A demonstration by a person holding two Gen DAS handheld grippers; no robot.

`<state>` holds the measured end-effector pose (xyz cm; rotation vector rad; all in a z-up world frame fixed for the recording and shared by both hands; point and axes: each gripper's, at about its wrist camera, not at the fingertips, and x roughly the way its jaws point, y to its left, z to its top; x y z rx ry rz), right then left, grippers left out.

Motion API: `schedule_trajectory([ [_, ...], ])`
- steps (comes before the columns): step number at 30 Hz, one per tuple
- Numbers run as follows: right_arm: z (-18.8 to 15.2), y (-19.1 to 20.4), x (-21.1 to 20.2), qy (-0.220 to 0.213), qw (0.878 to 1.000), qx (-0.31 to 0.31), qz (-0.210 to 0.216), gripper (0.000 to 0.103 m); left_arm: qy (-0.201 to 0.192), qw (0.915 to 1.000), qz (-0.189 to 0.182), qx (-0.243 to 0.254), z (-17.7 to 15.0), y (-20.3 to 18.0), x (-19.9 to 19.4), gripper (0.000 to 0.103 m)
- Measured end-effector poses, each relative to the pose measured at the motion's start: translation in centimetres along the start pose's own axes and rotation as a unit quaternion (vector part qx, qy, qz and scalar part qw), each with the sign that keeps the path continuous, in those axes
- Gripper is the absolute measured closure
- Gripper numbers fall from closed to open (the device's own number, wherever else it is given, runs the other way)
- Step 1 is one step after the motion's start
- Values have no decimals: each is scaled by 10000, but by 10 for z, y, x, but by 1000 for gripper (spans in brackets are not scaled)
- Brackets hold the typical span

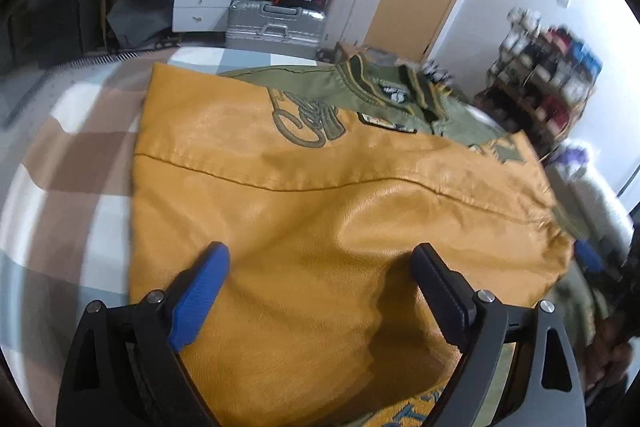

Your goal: Fold large clothes

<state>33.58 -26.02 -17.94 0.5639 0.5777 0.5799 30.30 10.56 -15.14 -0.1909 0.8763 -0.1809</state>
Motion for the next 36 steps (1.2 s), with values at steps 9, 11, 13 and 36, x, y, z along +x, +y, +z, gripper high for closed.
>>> schedule_trajectory([
  [9, 4, -5, -15, -186, 9985, 209, 470, 45, -179, 9949, -665, 740, 49, -84, -26, 11],
  [11, 5, -12, -20, -236, 9975, 383, 550, 44, 350, 9942, -728, 711, 49, -90, 4, 11],
  [13, 5, -19, -20, -261, 9964, 553, 585, 44, 1004, 9888, -832, 720, 43, -93, 36, 12],
  [36, 5, -12, -19, -161, 9973, 547, 464, 25, 1569, 9850, 635, 348, 187, -75, 111, 9],
])
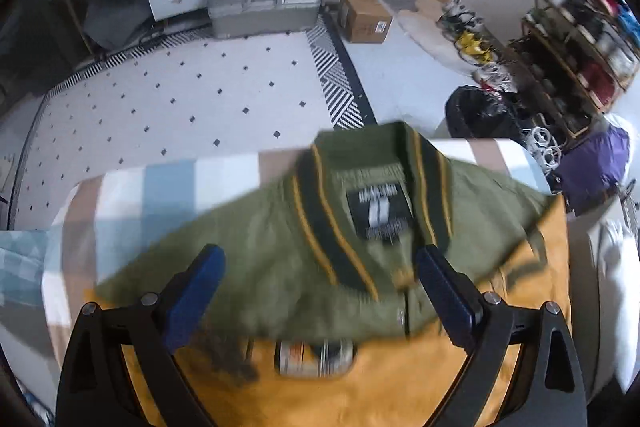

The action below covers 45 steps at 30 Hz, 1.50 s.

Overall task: Fold large clothes
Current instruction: 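Grasp the jacket collar with the left gripper and lift it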

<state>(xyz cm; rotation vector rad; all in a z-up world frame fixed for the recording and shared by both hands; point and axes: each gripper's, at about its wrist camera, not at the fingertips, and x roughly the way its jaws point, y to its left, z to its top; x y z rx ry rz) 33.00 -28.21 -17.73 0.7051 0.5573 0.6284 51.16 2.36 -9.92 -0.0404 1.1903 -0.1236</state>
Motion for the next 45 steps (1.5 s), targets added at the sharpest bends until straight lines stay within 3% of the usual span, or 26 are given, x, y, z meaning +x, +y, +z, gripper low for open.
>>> schedule_trajectory([
  [4, -1, 4, 3, 55, 9999, -123, -1, 19, 168, 9996, 227, 86, 22, 3, 36, 9],
  [9, -2, 5, 8, 168, 9997, -146, 29, 18, 345, 9994, -38, 97, 33, 10, 64, 13],
  [11, -2, 4, 9, 216, 9997, -124, 25, 18, 449, 9986, -72, 264, 32, 7, 70, 42],
  [13, -3, 3, 11, 270, 9996, -120, -2, 18, 462, 9981, 7, 403, 28, 4, 68, 58],
  [14, -2, 3, 11, 287, 9995, -120, -2, 18, 470, 9977, -39, 483, 25, 3, 66, 71],
  [19, -1, 3, 11, 292, 9994, -176, -46, 18, 320, 9963, 35, 796, 19, -2, 44, 96],
  [24, -1, 5, 10, 202, 9995, -222, -132, 18, -14, 9913, -101, 1312, -7, -11, -5, 97],
  [26, 2, 13, 9, 173, 9986, -336, -357, 18, -72, 9897, -134, 1425, -17, -13, -18, 98],
  [31, 47, 72, 17, 210, 9878, -1330, -780, 18, -167, 9880, -284, 1509, -24, -7, -22, 98],
  [36, 116, 100, 85, 764, 9604, -2152, -1595, 18, -203, 9903, -461, 1292, -17, 0, -12, 98],
  [41, 153, 78, 179, 1603, 9278, -2522, -2234, 18, -278, 9892, -577, 1318, -15, -4, -6, 98],
  [45, 167, 48, 233, 1836, 9202, -2446, -2444, 18, -254, 9884, -745, 1303, -17, -1, 0, 98],
])
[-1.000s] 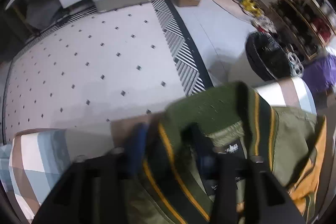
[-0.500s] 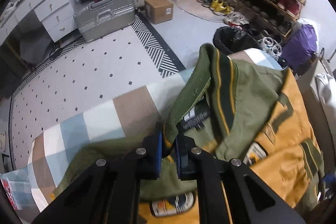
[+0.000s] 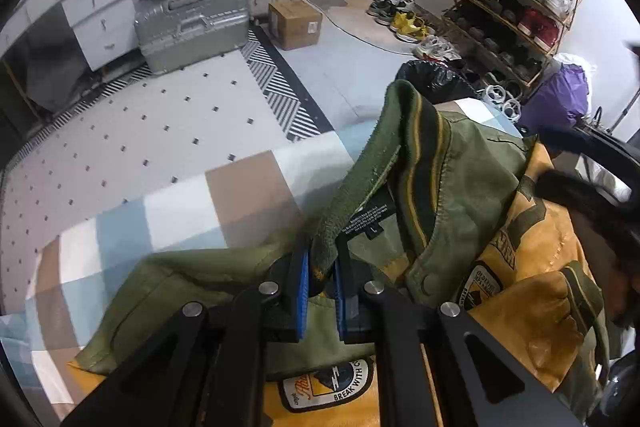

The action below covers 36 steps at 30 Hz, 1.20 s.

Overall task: Fold large clothes
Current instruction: 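Grasp the jacket collar with the left gripper and lift it, then grasp the green knit collar with the right gripper while the left gripper holds it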

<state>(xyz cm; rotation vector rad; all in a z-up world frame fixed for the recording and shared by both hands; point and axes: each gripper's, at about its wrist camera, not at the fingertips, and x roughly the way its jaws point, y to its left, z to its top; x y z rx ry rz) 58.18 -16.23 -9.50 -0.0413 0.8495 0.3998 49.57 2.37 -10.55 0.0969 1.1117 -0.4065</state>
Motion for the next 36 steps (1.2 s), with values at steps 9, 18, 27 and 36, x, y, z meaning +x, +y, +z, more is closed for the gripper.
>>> schedule_trajectory([
  [9, 20, 29, 80, 408, 9909, -1189, -485, 23, -26, 9994, -6, 359, -10, -15, 10, 98],
  [18, 14, 26, 84, 178, 9914, -1169, -559, 60, -43, 9988, 16, 478, -14, -13, 11, 98],
  [27, 10, 33, 54, -124, 9885, -1324, -716, 85, 23, 9975, 354, 618, -18, -22, -2, 99],
  [36, -1, 57, -36, -756, 9855, -1421, -534, 87, -364, 9969, 440, 548, -34, -28, -82, 99],
])
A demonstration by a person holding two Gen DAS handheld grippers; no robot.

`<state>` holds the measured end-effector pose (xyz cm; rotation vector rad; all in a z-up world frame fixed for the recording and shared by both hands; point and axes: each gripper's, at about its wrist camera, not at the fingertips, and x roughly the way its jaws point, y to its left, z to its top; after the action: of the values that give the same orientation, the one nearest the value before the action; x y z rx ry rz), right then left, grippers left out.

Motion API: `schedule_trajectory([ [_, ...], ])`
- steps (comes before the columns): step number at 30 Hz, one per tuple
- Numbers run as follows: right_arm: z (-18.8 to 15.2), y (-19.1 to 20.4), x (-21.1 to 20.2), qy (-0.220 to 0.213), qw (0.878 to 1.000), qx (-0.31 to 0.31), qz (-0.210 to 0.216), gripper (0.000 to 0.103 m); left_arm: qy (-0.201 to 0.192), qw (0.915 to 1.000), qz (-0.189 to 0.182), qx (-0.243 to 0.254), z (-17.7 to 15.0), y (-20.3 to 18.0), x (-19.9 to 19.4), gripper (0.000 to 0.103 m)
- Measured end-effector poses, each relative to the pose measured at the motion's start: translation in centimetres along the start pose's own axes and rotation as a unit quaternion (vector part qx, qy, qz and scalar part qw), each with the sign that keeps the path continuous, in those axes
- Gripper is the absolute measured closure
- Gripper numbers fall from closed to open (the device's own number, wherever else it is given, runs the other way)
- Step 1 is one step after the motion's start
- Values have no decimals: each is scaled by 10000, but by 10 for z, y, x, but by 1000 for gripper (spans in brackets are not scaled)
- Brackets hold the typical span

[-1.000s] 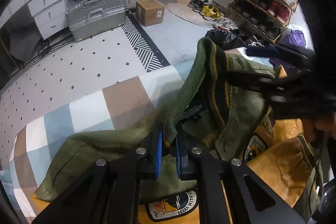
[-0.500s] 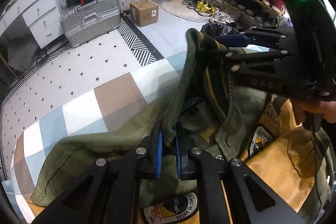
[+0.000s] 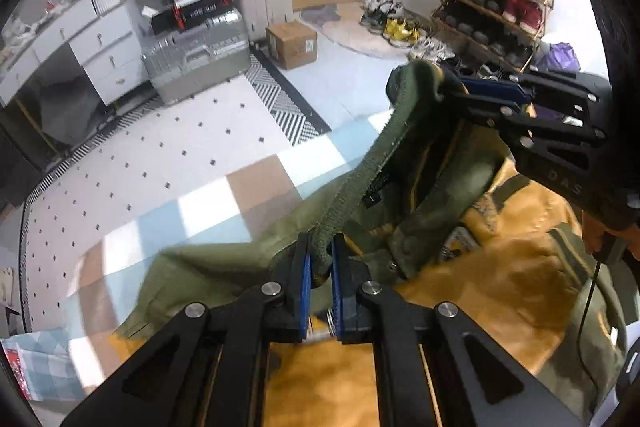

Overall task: Fold large clothes
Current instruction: 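Grasp the green knit collar with the right gripper while the left gripper holds it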

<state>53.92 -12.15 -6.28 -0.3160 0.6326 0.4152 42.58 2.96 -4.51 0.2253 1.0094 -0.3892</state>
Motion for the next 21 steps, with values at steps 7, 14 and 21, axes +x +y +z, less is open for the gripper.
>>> schedule_trajectory([
  [7, -17, 19, -98, -349, 9988, 219, 257, 87, -301, 9994, -88, 153, -27, -26, -70, 100],
  [14, -79, 34, -163, -292, 9937, 877, 634, 87, -466, 9972, -552, 179, -78, -63, -97, 100],
  [21, -169, 30, -154, 454, 9725, 1998, 1106, 87, 80, 9934, -1136, -153, -137, -97, -43, 100],
])
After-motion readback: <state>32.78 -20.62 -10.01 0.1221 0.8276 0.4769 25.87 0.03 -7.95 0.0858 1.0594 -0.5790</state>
